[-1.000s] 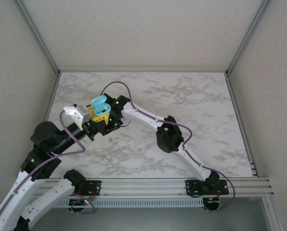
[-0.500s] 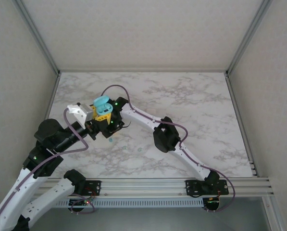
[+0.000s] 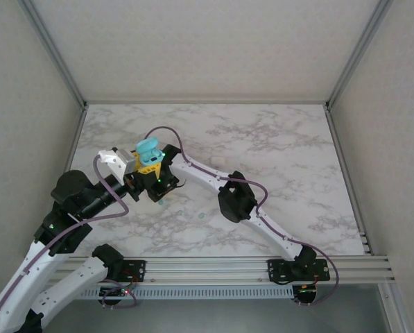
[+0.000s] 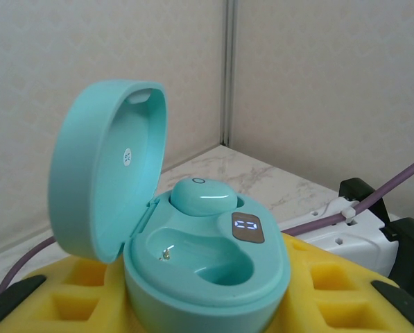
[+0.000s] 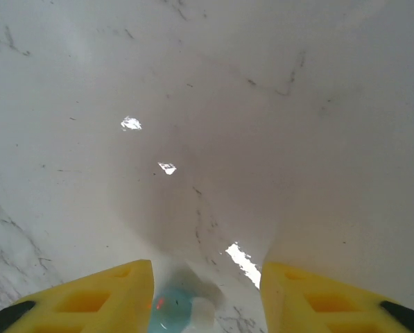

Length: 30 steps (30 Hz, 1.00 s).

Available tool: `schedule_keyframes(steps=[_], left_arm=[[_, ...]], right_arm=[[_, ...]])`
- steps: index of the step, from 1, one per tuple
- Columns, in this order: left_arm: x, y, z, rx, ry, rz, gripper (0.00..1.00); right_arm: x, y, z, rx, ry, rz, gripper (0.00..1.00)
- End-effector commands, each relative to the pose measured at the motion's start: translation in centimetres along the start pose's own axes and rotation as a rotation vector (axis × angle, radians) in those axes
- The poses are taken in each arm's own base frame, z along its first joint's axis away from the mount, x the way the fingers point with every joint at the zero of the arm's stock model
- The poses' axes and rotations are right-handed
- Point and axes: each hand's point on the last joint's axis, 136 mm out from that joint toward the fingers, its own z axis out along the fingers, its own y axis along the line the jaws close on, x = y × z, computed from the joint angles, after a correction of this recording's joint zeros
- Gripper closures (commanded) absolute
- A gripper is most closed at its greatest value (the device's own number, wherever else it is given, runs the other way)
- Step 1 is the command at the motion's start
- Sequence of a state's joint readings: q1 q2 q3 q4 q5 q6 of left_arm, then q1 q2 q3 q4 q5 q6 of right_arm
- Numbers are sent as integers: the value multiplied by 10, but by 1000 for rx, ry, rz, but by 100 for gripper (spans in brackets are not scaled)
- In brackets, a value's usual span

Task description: Insert the wireless bluetooth earbuds into the charging case

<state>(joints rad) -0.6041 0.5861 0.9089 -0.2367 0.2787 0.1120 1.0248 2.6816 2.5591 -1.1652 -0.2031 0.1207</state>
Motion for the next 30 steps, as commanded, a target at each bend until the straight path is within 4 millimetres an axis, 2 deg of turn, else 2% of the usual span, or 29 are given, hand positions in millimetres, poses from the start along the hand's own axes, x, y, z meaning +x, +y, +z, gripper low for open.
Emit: schedule_keyframes(steps=[1, 6, 14, 17, 24, 30], left_arm=[[-16, -2, -5, 7, -53, 10, 90], [-14, -2, -5, 8, -52, 8, 90], [-13, -1, -4, 4, -52, 3, 89], [-13, -1, -3, 6, -50, 2, 89], [-12, -1, -2, 10, -54, -5, 89], [-12, -1, -1, 9, -57, -13, 89]], right_arm=[[13, -1, 12, 70, 48, 18, 55], [18, 0, 12, 114, 59, 56, 57], [29, 24, 13, 62, 88, 66, 59], [31, 26, 6, 62, 89, 70, 61], [30, 38, -14, 11, 68, 67, 60], [39, 35, -11, 37, 107, 50, 59]])
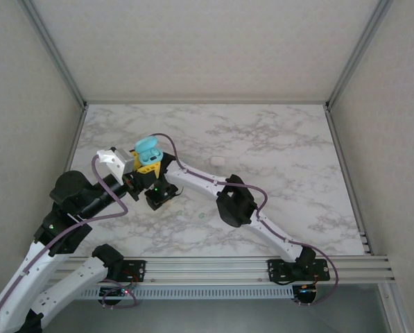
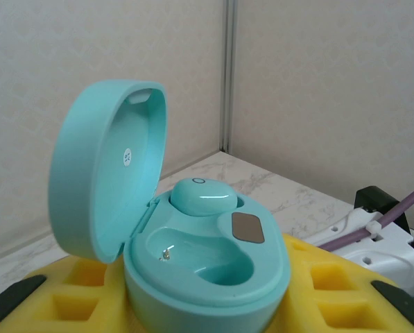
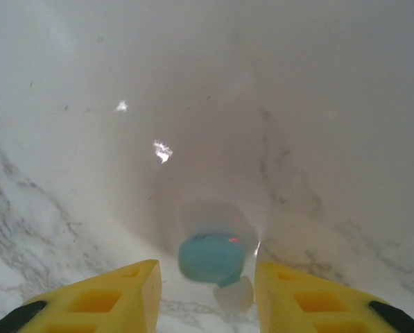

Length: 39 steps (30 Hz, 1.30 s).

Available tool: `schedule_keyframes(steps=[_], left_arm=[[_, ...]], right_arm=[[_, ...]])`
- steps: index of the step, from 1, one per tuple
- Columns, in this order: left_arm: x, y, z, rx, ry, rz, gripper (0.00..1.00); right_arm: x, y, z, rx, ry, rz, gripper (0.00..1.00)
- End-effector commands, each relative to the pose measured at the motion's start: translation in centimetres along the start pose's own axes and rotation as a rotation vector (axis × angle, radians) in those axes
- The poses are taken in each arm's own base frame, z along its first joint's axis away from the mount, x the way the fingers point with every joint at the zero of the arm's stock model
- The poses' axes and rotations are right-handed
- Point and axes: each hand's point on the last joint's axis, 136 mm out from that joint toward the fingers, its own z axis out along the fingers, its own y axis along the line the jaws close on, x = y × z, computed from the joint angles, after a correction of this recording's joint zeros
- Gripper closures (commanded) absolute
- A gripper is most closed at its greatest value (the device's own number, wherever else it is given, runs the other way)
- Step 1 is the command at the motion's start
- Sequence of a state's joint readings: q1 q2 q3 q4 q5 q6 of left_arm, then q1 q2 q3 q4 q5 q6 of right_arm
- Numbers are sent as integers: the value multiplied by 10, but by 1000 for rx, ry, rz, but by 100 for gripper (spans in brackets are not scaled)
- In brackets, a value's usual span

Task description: Insert the wireless bluetooth earbuds into the charging case

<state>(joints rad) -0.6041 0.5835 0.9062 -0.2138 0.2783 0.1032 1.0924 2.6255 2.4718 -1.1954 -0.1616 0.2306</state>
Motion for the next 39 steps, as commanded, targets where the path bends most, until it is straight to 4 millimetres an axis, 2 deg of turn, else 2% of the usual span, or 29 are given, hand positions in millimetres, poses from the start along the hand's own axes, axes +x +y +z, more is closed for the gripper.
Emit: schedule_keyframes(steps=[1, 6, 21, 35, 39], left_arm=[[-7, -1, 0, 11, -32, -8, 89], [-6, -1, 1, 12, -33, -10, 89], [-6, -1, 4, 15, -25, -12, 89], [-4, 0, 7, 17, -16, -14, 89], [-5, -1, 8, 21, -16, -14, 89]], right_arm=[[16, 6, -9, 3, 53, -7, 59], [16, 0, -1, 32, 51, 3, 59], [-15, -3, -5, 68, -71, 14, 58], [2, -10, 16, 77, 20, -17, 66], [-2, -12, 9, 100, -5, -13, 70]])
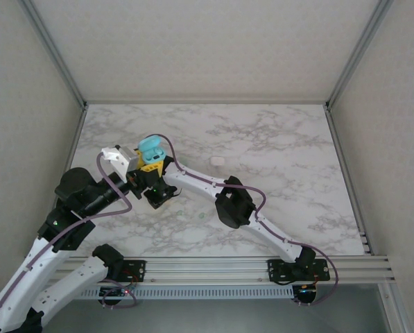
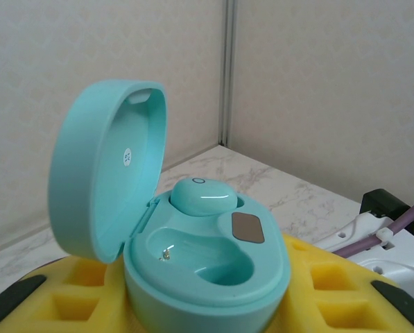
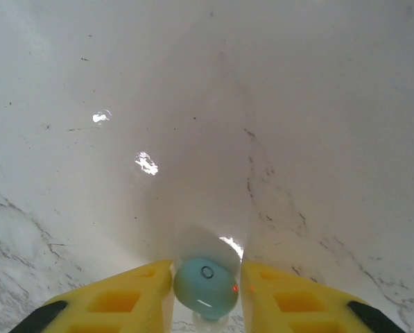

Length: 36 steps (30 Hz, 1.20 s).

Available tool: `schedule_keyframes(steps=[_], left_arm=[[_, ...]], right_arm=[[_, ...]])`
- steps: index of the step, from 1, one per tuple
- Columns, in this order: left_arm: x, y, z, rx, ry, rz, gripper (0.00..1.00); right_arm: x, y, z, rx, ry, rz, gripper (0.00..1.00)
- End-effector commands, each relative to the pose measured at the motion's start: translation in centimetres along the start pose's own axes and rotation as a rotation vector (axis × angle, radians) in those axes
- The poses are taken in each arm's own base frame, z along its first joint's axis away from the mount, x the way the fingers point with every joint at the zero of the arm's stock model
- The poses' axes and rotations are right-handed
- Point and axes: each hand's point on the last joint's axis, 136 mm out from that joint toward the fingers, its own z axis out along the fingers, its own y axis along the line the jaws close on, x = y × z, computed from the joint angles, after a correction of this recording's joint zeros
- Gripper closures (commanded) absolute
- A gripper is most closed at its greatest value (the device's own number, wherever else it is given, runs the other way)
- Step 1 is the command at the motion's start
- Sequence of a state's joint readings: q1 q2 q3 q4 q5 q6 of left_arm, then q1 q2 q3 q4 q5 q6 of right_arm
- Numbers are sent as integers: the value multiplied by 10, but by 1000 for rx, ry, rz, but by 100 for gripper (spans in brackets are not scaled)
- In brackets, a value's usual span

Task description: Insert the wireless bluetooth earbuds into the charging case

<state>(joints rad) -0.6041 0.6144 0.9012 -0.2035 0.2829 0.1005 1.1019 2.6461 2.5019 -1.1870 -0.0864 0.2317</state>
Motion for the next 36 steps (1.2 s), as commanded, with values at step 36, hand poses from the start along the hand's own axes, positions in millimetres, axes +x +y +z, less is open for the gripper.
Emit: schedule_keyframes(steps=[36], left_arm=[[-4, -5, 29, 75, -24, -36, 89]], right_arm=[[205, -189, -50, 107, -35, 665, 68]])
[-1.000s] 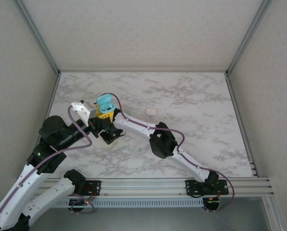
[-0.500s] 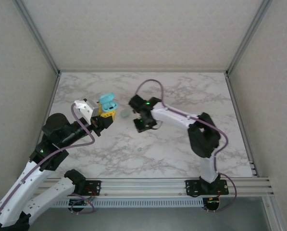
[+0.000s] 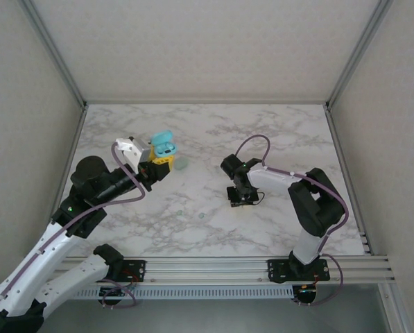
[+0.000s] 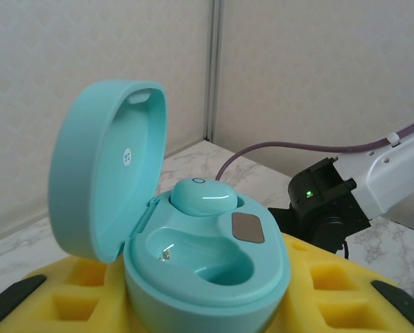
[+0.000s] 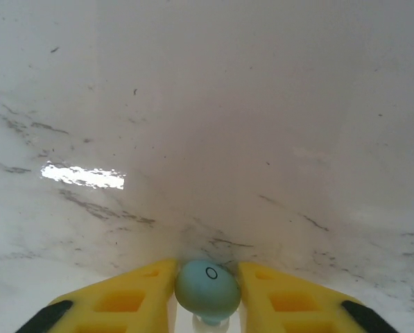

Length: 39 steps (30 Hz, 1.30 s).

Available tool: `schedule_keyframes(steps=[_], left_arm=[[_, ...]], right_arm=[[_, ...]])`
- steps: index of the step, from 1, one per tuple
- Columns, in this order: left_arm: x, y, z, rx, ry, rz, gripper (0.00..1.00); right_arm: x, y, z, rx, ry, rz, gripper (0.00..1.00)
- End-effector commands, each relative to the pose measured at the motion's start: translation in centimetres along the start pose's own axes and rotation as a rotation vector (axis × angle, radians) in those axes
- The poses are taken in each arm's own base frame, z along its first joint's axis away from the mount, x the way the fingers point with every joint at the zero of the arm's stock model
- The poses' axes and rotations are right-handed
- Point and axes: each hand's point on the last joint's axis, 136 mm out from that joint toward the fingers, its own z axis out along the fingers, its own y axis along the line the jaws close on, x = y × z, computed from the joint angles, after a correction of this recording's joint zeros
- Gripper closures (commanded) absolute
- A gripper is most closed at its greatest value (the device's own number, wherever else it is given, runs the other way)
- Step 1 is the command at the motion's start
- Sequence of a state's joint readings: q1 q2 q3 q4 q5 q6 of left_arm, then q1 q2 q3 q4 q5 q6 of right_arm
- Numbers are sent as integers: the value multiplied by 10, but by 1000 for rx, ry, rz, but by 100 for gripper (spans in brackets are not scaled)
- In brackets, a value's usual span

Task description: Insert the wireless bluetooth earbuds into the charging case

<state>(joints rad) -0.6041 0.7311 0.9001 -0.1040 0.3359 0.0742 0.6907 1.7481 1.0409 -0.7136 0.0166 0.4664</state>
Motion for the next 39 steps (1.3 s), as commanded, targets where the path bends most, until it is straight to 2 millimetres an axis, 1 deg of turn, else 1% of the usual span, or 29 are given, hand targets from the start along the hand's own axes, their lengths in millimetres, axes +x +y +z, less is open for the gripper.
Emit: schedule_keyframes(steps=[1, 4, 8, 11, 15, 18, 22, 25, 30, 35, 39], left_arm=[[-11, -4, -2, 23, -43, -4, 89], [-10, -4, -2, 24, -41, -6, 89], [-10, -4, 0, 24, -41, -10, 89], [-9, -4, 1, 28, -39, -13, 89], [-9, -4, 3, 31, -35, -14, 89], [-8, -4, 4, 33, -32, -16, 89], [-8, -4, 3, 31, -36, -19, 89], [-9, -4, 4, 32, -37, -21, 89], [-9, -4, 3, 33, -36, -21, 89], [-9, -4, 3, 32, -35, -26, 89], [-9, -4, 2, 27, -36, -27, 89]], right_arm=[[-2, 13, -4, -79, -15, 19, 68], [-1, 16, -7, -97, -7, 17, 65], [3, 21, -14, -136, -2, 20, 65], [7, 21, -19, -142, 6, 13, 65], [16, 27, -19, -177, 50, 10, 66], [22, 27, -20, -181, 67, 11, 66], [18, 23, -25, -151, 44, 1, 65], [13, 20, -29, -110, 39, -55, 66], [12, 10, -19, -16, 81, -136, 67], [12, 21, -14, -48, 131, -228, 67], [12, 24, -8, -39, 165, -266, 67]])
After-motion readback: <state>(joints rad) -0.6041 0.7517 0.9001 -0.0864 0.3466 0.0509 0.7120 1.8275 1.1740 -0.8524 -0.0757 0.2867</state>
